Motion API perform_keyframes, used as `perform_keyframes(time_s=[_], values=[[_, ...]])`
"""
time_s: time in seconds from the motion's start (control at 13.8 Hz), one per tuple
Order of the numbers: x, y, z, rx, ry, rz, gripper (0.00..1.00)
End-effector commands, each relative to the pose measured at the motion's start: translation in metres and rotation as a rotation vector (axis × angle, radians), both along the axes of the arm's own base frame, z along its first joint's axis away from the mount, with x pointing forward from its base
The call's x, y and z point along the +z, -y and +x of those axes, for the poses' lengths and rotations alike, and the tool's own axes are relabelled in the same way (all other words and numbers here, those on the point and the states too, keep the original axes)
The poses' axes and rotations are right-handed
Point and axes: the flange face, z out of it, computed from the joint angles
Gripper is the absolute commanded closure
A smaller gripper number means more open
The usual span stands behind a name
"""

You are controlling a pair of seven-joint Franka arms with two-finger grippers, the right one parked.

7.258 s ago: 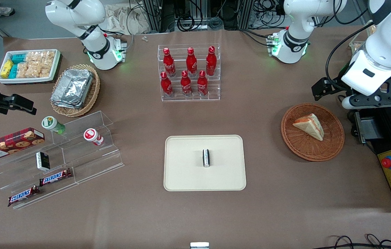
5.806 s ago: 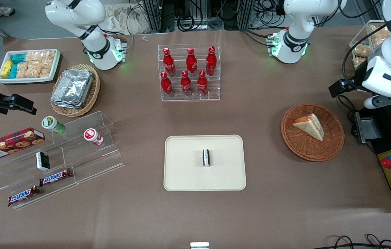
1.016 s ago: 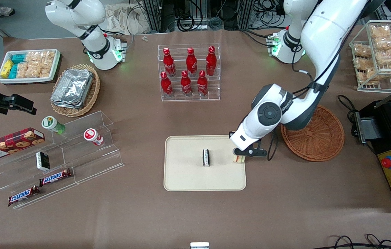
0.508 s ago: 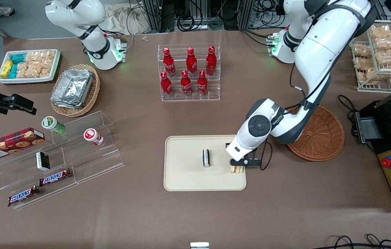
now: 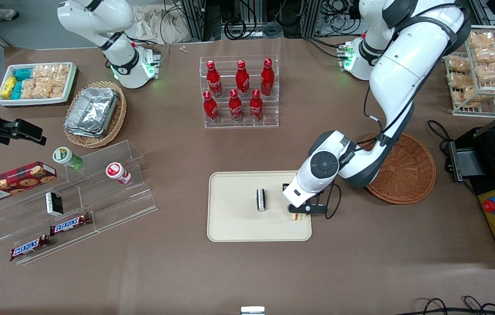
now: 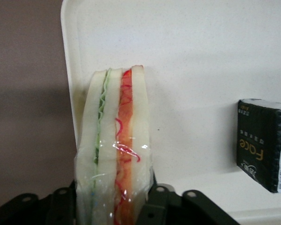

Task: Place sandwich from basket to tray
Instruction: 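Lower the sandwich onto the tray beside the black packet, then open the left gripper to release the sandwich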

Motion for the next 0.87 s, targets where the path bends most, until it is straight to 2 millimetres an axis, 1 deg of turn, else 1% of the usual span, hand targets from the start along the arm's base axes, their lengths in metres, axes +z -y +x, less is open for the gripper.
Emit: perform_keyframes(time_s=[0.0,0.15,0.22,0.29,0.36,0.44,0.51,0.65,0.8], values=[[-0.003,0.007,0.006,0.009,0.027,-0.011,0.00],[0.002,0.007,0.006,0.012,0.044,-0.020,0.00],[0.016,0.008,0.005,0.033,0.051,-0.014,0.00],[0.030,0.009,0.000,0.052,0.041,0.007,0.00],[0.053,0.009,-0.004,0.054,0.038,0.029,0.00],[0.081,0.004,-0.005,0.055,0.039,0.049,0.00],[0.109,0.005,-0.010,0.060,0.040,0.051,0.00],[0.167,0.007,-0.022,0.082,0.055,0.038,0.00],[0.217,-0.002,-0.037,0.103,0.033,0.047,0.00]])
